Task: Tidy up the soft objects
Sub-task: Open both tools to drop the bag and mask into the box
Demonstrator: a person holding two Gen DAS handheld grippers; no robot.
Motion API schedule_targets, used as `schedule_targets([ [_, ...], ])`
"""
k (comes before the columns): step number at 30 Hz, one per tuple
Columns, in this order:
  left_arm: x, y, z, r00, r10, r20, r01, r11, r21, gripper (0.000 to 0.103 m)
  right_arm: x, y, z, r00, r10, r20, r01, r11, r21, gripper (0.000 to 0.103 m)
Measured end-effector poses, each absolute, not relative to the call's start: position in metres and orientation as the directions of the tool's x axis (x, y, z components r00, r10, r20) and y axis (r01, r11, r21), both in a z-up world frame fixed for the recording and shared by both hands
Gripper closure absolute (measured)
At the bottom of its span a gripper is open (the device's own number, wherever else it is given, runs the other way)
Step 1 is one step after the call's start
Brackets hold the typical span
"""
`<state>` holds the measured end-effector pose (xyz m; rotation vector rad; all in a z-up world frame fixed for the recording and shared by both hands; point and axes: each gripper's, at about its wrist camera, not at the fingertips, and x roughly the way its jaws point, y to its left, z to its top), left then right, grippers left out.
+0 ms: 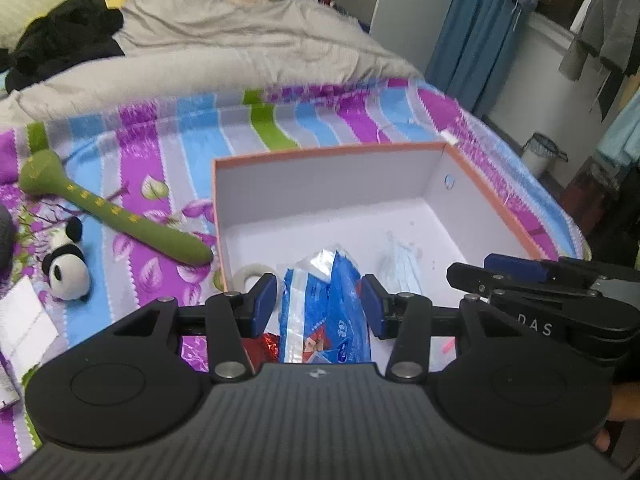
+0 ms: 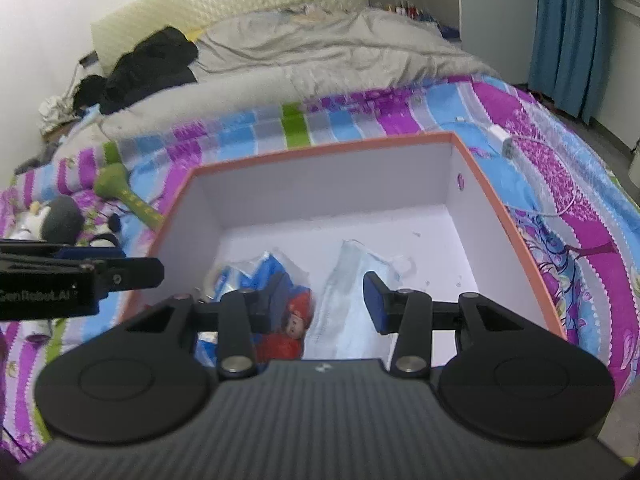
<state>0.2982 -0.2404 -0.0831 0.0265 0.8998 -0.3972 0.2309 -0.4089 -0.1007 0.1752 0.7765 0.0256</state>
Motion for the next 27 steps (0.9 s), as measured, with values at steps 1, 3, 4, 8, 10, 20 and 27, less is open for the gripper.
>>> schedule_targets([
  [1,0.294,-0.238,-0.077,0.566,-0.328,-0.756,0.346,0.927,-0.143,0.050,0.227,-0.408,-0.096,0.722,0.088,-0.686,0.039,0.985,0.168,0.059],
  [3,0.285,-0.233,-0.068,0.584,-0.331,-0.741,0.344,0.928,-0.144,0.050,0.219,-0.404,-0.087,0.738,0.093,-0.668,0.033,0.984,0.174,0.059],
  [4,0.279,-0.230,-0.063,0.594,-0.332,-0.733,0.342,0.929,-0.143,0.050,0.215,-0.403,-0.082,0.746,0.097,-0.659,0.030,0.984,0.178,0.059],
  [8,0.257,-0.217,-0.044,0.628,-0.338,-0.701,0.339,0.930,-0.145,0.050,0.197,-0.394,-0.066,0.773,0.106,-0.625,0.014,0.983,0.185,0.059],
  [10,0.245,-0.210,-0.035,0.647,-0.339,-0.683,0.333,0.931,-0.146,0.050,0.187,-0.388,-0.059,0.785,0.116,-0.609,0.000,0.982,0.187,0.059],
  [20,0.186,-0.171,-0.007,0.706,-0.331,-0.626,0.301,0.941,-0.158,0.050,0.144,-0.357,-0.037,0.817,0.159,-0.555,-0.065,0.980,0.186,0.059],
  [27,0.151,-0.142,-0.003,0.729,-0.313,-0.609,0.265,0.949,-0.170,0.050,0.121,-0.333,-0.034,0.817,0.189,-0.545,-0.106,0.978,0.180,0.059],
])
